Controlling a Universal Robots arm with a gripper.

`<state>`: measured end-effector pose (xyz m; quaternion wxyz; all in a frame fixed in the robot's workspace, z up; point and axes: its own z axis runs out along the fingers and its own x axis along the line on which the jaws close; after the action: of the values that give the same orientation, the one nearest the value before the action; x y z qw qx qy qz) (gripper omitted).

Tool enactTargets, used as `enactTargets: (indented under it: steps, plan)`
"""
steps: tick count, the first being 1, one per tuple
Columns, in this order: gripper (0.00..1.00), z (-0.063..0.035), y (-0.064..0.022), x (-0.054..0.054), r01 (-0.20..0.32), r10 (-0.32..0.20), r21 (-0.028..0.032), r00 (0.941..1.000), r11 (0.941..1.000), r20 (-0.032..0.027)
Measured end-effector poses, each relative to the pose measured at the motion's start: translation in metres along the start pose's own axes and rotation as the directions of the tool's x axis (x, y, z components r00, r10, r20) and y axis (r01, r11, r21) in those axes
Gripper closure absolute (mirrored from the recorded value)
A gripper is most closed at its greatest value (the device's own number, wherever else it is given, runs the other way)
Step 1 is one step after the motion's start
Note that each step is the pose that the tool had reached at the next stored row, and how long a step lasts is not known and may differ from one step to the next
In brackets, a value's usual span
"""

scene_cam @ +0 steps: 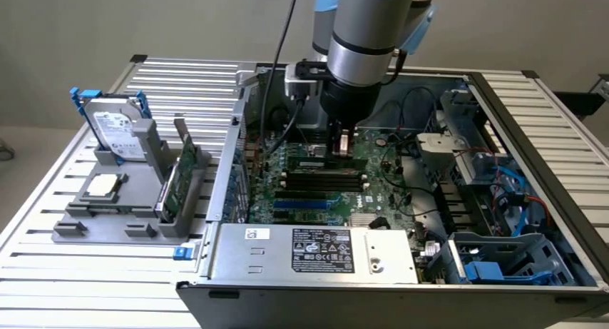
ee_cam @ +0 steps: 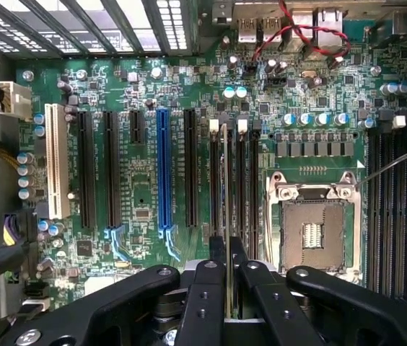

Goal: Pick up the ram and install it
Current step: 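Insert the ram into the slot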

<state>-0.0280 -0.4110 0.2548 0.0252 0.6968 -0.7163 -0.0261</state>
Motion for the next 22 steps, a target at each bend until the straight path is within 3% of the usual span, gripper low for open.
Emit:
enactTargets:
  steps: [16,22]
  plan:
    - [0.86,0.029,-0.0021,0.0,-0.017,0.017,0.0001,0.9999,0.9999,0.0016]
    - [0.86,0.0301,-0.0019,0.001,-0.022,0.022,0.0054,0.9998,0.9997,0.0036]
